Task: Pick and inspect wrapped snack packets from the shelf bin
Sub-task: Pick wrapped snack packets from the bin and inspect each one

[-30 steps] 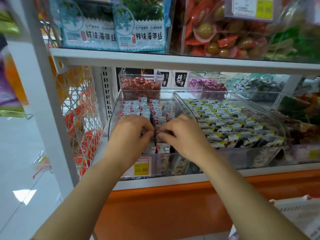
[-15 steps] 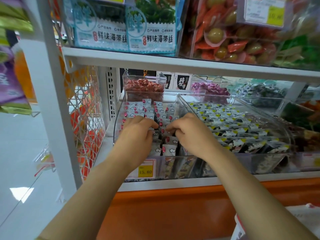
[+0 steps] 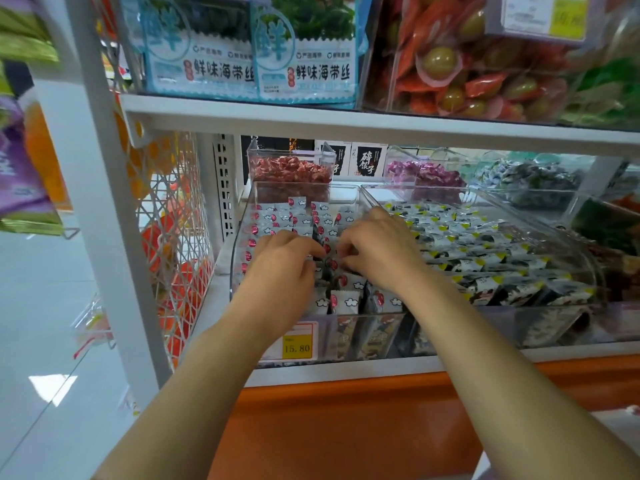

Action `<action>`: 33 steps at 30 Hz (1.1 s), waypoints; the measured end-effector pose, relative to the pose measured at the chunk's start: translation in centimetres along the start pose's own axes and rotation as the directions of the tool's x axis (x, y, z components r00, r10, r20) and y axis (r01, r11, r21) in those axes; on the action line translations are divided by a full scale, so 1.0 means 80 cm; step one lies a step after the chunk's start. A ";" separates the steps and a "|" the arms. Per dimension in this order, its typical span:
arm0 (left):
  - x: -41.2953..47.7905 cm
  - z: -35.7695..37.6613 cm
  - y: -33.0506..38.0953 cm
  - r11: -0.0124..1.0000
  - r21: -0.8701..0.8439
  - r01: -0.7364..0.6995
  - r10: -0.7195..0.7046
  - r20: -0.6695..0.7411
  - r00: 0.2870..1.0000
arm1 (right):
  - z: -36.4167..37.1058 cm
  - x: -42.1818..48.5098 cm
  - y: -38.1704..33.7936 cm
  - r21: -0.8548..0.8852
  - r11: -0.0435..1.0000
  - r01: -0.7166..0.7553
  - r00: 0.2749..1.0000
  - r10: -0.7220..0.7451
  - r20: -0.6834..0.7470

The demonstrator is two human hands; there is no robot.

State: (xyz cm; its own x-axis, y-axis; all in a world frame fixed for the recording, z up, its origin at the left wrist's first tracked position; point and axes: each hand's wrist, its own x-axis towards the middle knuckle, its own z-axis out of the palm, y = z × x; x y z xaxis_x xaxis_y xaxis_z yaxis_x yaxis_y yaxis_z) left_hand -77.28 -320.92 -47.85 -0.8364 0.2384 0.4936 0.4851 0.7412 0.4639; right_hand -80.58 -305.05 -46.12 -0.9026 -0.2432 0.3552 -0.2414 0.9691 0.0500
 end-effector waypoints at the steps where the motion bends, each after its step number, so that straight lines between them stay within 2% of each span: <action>1: 0.001 0.000 0.000 1.000 0.001 0.007 -0.007 -0.005 1.000 | -0.002 -0.001 0.000 0.045 0.999 0.016 0.999 -0.014 -0.031; 3: 0.002 -0.002 0.001 1.000 -0.009 0.016 -0.017 -0.026 1.000 | -0.009 -0.006 0.003 0.269 0.963 0.012 0.993 0.019 -0.112; 5: 0.002 -0.005 0.001 0.999 -0.046 0.020 -0.023 -0.054 0.998 | -0.018 -0.014 0.008 0.524 0.852 0.001 0.974 0.118 -0.194; 9: -0.001 -0.010 0.002 0.994 -0.109 0.033 -0.041 -0.074 0.996 | -0.030 -0.041 0.014 0.681 0.731 0.049 0.878 0.293 -0.379; 11: -0.004 -0.011 0.006 0.991 -0.129 0.046 -0.054 -0.066 0.996 | -0.030 -0.053 0.017 0.755 0.655 0.033 0.827 0.406 -0.388; 13: -0.007 -0.012 0.010 0.983 -0.172 0.061 -0.070 -0.046 0.997 | -0.029 -0.061 0.018 0.860 0.510 -0.011 0.804 0.516 -0.296; 16: -0.010 -0.012 0.018 0.933 -0.344 0.105 -0.111 0.004 0.994 | -0.030 -0.070 0.014 0.980 0.193 -0.037 0.807 0.585 -0.085; 19: -0.011 -0.013 0.022 0.825 -0.527 0.205 -0.204 0.060 0.977 | -0.032 -0.076 0.010 0.993 -0.120 -0.003 0.839 0.539 0.068; 22: -0.009 -0.015 0.017 0.626 -0.710 0.323 -0.323 0.141 0.936 | -0.035 -0.080 0.013 0.932 -0.362 -0.018 0.900 0.400 0.173; 25: -0.008 -0.020 0.015 0.325 -0.867 0.377 -0.392 0.239 0.888 | -0.035 -0.083 0.016 0.892 -0.447 -0.071 0.934 0.285 0.217; 27: -0.007 -0.021 0.014 0.196 -0.908 0.369 -0.414 0.265 0.871 | -0.033 -0.083 0.014 0.892 -0.443 -0.087 0.936 0.271 0.226; 30: -0.007 -0.019 0.012 0.179 -0.918 0.355 -0.443 0.247 0.862 | -0.030 -0.081 0.010 0.912 -0.403 -0.079 0.923 0.317 0.220; 33: -0.007 -0.018 0.011 0.175 -0.920 0.351 -0.433 0.248 0.866 | -0.030 -0.079 0.010 0.895 -0.443 -0.044 0.906 0.360 0.222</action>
State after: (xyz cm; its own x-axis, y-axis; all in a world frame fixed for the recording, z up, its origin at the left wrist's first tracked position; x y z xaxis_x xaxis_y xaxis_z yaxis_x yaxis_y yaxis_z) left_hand -76.01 -321.35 -46.68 -0.9982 0.0408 0.0442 0.0263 -0.3636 0.9312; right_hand -74.24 -302.62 -46.10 -0.9840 0.1196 0.1322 -0.1726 -0.4551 -0.8735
